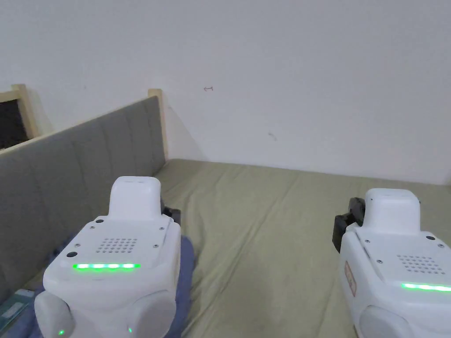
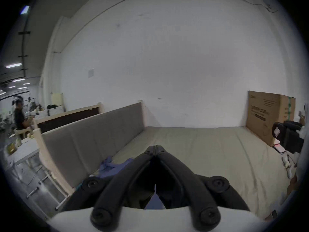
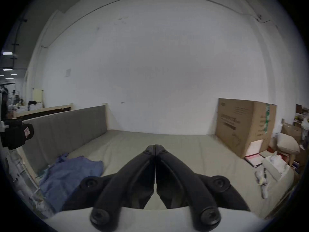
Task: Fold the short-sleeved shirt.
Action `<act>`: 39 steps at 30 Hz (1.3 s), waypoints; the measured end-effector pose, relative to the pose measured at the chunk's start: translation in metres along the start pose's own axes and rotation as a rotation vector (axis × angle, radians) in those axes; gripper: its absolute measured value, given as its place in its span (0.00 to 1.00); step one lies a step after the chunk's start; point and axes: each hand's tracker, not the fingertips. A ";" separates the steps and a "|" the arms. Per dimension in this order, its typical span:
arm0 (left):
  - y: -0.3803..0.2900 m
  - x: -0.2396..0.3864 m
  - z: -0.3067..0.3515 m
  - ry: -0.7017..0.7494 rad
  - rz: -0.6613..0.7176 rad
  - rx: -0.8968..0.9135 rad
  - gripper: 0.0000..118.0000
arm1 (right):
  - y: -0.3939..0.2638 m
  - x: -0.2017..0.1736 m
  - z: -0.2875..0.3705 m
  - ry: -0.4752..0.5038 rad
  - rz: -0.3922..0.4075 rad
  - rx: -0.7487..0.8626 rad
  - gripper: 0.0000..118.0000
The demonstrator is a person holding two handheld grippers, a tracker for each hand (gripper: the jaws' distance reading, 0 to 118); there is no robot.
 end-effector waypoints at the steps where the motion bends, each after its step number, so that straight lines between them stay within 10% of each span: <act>1: -0.001 -0.010 0.001 0.033 0.007 -0.005 0.00 | -0.001 -0.008 -0.004 0.028 0.002 -0.007 0.01; 19: -0.109 -0.085 -0.156 0.106 0.098 -0.510 0.03 | -0.045 -0.079 -0.052 0.197 0.078 -0.179 0.01; 24: -0.181 -0.084 -0.238 0.086 0.056 -0.781 0.94 | -0.074 -0.082 -0.077 0.193 0.106 -0.276 0.01; 25: -0.190 -0.083 -0.248 0.075 0.096 -0.836 0.98 | -0.079 -0.083 -0.082 0.191 0.111 -0.294 0.01; 39: -0.255 -0.058 -0.363 0.023 0.102 -1.036 0.88 | -0.128 -0.073 -0.124 0.178 0.115 -0.476 0.01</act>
